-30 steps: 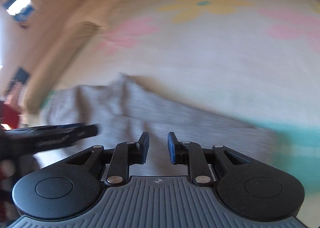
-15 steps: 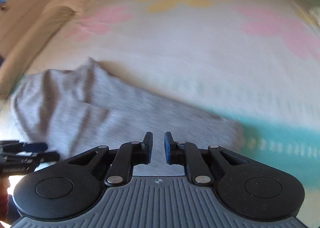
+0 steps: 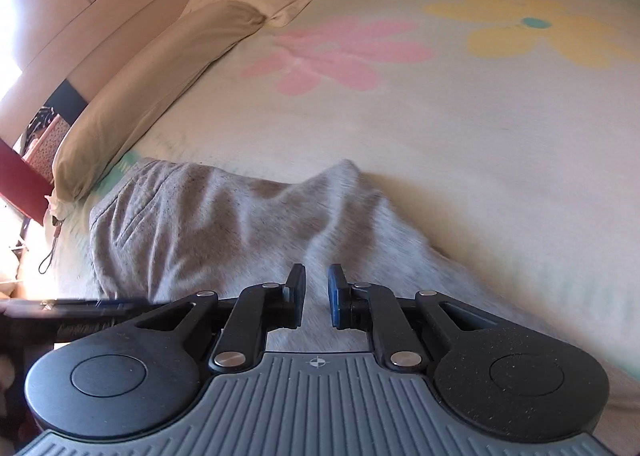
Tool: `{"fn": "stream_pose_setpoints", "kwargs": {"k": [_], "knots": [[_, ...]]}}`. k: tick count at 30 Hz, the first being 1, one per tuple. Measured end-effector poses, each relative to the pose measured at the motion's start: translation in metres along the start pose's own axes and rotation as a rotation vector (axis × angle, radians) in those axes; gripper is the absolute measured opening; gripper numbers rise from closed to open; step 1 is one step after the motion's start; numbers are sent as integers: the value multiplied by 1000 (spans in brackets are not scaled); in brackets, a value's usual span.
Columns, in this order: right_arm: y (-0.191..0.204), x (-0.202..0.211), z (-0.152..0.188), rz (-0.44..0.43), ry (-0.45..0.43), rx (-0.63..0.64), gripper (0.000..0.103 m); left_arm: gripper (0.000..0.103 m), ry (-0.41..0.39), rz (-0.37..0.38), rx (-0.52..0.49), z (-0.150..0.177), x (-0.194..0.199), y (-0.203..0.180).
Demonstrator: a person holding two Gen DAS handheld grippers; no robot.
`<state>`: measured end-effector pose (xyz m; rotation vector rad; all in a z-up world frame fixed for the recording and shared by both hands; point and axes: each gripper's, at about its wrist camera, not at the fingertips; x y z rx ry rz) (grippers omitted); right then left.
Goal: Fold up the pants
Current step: 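Grasp the sweatpants edge with the right gripper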
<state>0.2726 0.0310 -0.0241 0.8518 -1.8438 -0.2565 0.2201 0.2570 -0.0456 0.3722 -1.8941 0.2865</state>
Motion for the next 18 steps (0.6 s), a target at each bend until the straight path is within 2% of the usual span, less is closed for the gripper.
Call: {"fn": "stream_pose_setpoints", "kwargs": {"k": [3, 5, 7, 10, 12, 14, 16, 18], "knots": [[-21, -26, -14, 48, -14, -97, 11, 58, 1, 10, -3, 3, 0, 4], [-40, -34, -21, 52, -54, -182, 0, 58, 3, 16, -10, 3, 2, 5], [-52, -32, -26, 63, -99, -257, 0, 58, 2, 30, -7, 3, 3, 10], [-43, -19, -28, 72, -167, -221, 2, 58, 0, 42, -15, 5, 9, 18], [-30, -18, -26, 17, -184, -172, 2, 58, -3, 38, -25, 6, 8, 16], [-19, -30, -23, -19, -149, -147, 2, 58, -5, 30, -30, 7, 9, 14], [-12, -49, -21, -2, -90, -133, 2, 58, -4, 24, -38, 7, 8, 11], [-1, -65, -14, -33, -11, -95, 3, 58, 4, 33, -28, 7, 8, 13]]}}
Point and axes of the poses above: each gripper's, at about its wrist camera, not at the fingertips, and x roughly against the way its jaws point, y to its left, z to its underside, and after that the axes turned 9 degrees about -z, right-handed
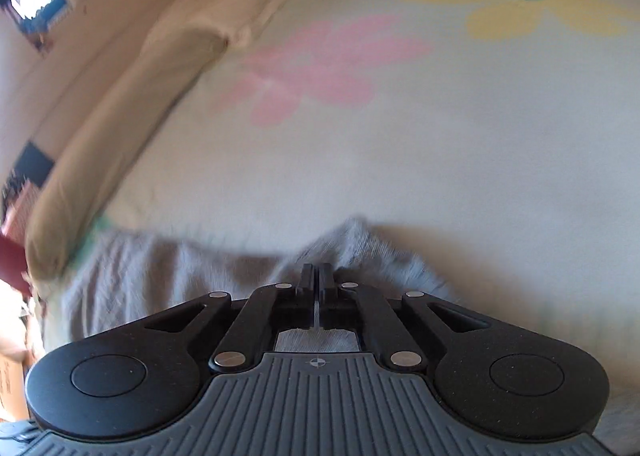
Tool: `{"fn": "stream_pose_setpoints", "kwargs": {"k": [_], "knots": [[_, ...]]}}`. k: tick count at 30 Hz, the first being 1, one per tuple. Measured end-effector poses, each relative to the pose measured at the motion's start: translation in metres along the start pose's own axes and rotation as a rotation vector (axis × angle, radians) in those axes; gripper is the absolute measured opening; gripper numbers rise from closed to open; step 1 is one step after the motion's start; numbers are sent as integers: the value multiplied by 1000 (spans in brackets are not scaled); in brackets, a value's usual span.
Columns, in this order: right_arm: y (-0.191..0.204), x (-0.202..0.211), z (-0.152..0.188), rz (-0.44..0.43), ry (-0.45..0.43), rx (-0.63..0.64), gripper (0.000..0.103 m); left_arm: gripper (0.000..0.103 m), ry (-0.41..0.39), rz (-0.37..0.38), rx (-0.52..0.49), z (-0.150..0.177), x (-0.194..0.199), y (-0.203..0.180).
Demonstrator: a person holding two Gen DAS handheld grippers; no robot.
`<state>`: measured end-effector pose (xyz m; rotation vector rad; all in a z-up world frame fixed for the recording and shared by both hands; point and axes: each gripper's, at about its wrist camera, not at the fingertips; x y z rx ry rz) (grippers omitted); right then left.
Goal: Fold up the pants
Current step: 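Grasp the sweatpants edge with the right gripper, then grasp and lift the sweatpants leg with the left gripper while the right gripper holds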
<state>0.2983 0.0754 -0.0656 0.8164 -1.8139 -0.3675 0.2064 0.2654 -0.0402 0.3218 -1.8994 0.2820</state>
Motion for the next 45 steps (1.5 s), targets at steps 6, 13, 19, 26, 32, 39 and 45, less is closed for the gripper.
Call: {"fn": "stream_pose_setpoints", "kwargs": {"k": [6, 13, 19, 26, 32, 39, 45], "knots": [[24, 58, 14, -69, -77, 16, 4, 58, 30, 55, 57, 1, 7, 18], [33, 116, 69, -19, 15, 104, 4, 58, 26, 139, 160, -12, 27, 53], [35, 98, 109, 71, 144, 103, 4, 62, -42, 82, 231, -20, 39, 86], [43, 93, 129, 98, 150, 227, 4, 77, -144, -17, 245, -24, 39, 112], [32, 94, 123, 60, 157, 165, 4, 78, -94, -24, 294, -21, 17, 124], [36, 92, 124, 62, 159, 178, 4, 80, -88, -1, 331, -26, -6, 128], [34, 91, 125, 49, 162, 166, 4, 89, -122, 34, 370, -34, -22, 137]]}}
Point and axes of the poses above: each gripper's, at about its wrist camera, not at the fingertips, and x roughly against the way its jaws point, y to its left, z to its underside, and after that the axes turned 9 degrees about -z, right-handed
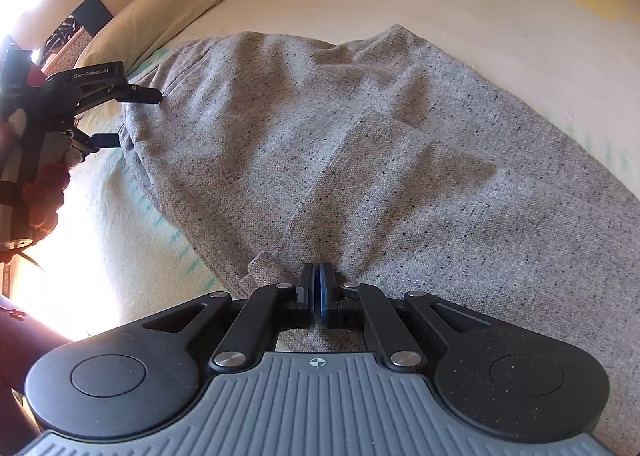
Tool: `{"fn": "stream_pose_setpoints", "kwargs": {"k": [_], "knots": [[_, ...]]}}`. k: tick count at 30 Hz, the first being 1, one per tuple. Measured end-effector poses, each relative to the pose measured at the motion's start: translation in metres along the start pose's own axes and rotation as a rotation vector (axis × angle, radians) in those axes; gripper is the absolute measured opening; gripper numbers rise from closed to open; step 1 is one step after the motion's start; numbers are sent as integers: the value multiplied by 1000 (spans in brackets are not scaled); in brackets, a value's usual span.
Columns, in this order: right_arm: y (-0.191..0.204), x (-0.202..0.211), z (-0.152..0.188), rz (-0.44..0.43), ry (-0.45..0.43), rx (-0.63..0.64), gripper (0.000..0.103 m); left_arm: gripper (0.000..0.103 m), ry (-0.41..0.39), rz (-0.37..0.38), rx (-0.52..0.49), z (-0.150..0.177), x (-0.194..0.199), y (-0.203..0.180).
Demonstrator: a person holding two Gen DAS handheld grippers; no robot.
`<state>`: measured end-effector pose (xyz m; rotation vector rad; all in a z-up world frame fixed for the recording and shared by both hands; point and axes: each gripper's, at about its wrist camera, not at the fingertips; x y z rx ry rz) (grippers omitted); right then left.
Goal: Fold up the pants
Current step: 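Grasp and lift the sweatpants leg with the left gripper while the right gripper holds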
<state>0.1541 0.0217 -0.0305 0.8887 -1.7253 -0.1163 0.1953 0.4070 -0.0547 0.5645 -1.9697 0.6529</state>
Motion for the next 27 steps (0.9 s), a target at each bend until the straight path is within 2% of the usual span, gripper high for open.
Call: {"fn": "stream_pose_setpoints", "kwargs": {"k": [4, 8, 9, 10, 11, 12, 13, 15, 18, 20, 22, 27], "knots": [[-2, -1, -1, -12, 1, -15, 3, 99, -31, 25, 2, -6, -10, -1], [-3, -2, 0, -20, 3, -21, 3, 99, -48, -2, -18, -12, -17, -9], [-3, -2, 0, -21, 3, -21, 3, 86, -58, -21, -9, -11, -15, -10], [-3, -2, 0, -23, 3, -20, 3, 66, -72, -36, -10, -11, -12, -12], [-2, -2, -1, -23, 3, -22, 3, 60, -72, -28, -14, -12, -10, -12], [-2, -2, -1, -22, 4, -23, 3, 47, -66, 3, -8, -13, -8, -11], [0, -1, -2, -23, 5, -23, 4, 37, -71, 45, 4, -13, -5, -9], [4, 5, -2, -20, -13, -15, 4, 33, -87, 69, 24, -13, 5, -7], [12, 16, 2, -34, -67, -6, 4, 32, -142, 70, -29, -9, 28, -19], [17, 15, 6, -45, -57, 19, 4, 32, -181, 77, -73, -7, 46, -30], [22, 3, 14, -21, -10, 45, 4, 31, -223, 97, -119, -3, 66, -42], [11, -7, 16, -41, -41, -15, 2, 31, -299, 167, -227, 10, 110, -68]]}}
Point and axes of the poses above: each gripper's, at about its wrist camera, not at the fingertips, and x roughly against the way its jaws point, y to its left, z to its underside, and after that the axes turned 9 degrees about -z, right-handed
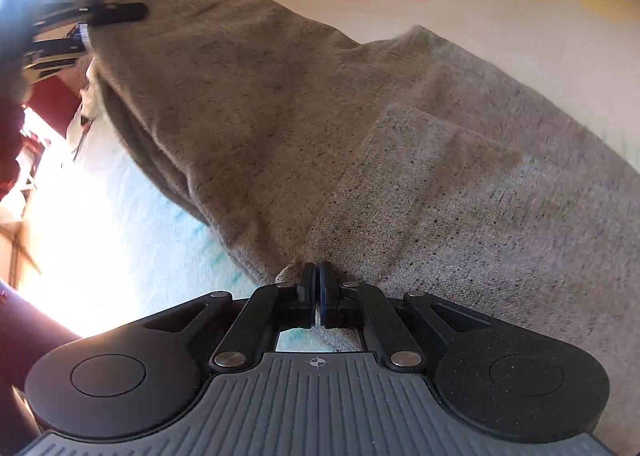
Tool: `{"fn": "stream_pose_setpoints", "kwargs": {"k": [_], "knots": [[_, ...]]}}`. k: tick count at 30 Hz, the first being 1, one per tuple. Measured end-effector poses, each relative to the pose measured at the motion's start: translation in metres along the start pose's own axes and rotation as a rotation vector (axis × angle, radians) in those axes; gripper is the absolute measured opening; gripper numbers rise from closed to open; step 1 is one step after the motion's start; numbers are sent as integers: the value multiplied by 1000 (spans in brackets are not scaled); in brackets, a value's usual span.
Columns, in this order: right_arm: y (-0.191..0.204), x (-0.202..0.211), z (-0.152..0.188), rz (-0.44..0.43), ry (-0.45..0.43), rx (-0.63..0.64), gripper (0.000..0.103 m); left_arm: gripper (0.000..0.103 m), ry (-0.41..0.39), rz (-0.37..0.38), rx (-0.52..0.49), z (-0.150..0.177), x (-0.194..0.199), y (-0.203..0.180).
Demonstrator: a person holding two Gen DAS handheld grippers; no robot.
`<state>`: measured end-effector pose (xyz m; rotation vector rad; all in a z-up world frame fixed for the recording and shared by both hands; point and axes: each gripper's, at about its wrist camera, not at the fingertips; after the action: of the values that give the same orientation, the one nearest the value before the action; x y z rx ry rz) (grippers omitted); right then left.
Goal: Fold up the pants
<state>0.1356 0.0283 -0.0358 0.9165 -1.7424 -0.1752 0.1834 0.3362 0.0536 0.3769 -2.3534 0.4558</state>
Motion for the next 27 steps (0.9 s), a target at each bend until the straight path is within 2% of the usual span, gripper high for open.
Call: {"fn": "stream_pose_setpoints", "kwargs": {"k": [5, 9, 13, 17, 19, 22, 24, 25, 27], "knots": [[-9, 8, 0, -43, -32, -28, 2, 30, -65, 71, -107, -1, 36, -37], [-22, 38, 0, -68, -90, -71, 4, 30, -89, 140, -184, 2, 60, -71], [-51, 73, 7, 9, -142, -131, 4, 30, -106, 203, -281, 16, 79, -119], [-86, 99, 19, 85, -174, -245, 4, 30, -96, 250, -434, 51, 85, -181], [-102, 109, 27, 140, -181, -283, 4, 38, -67, 242, -531, 82, 77, -213], [-127, 120, 40, 172, -178, -368, 7, 44, 79, 301, -625, 126, 52, -246], [-141, 129, 49, 167, -190, -419, 9, 44, 209, 380, -626, 145, 40, -255], [-144, 133, 52, 168, -189, -430, 9, 44, 234, 399, -614, 148, 41, -257], [-149, 141, 57, 164, -188, -429, 9, 44, 232, 405, -587, 142, 40, -255]]}}
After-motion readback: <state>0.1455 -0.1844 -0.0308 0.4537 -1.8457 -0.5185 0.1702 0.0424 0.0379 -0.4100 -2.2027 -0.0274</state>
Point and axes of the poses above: each gripper's, at about its wrist camera, not at the fingertips, and x roughly against the way its jaws point, y to its left, z to its underside, and after that the axes turned 9 degrees about -z, right-handed
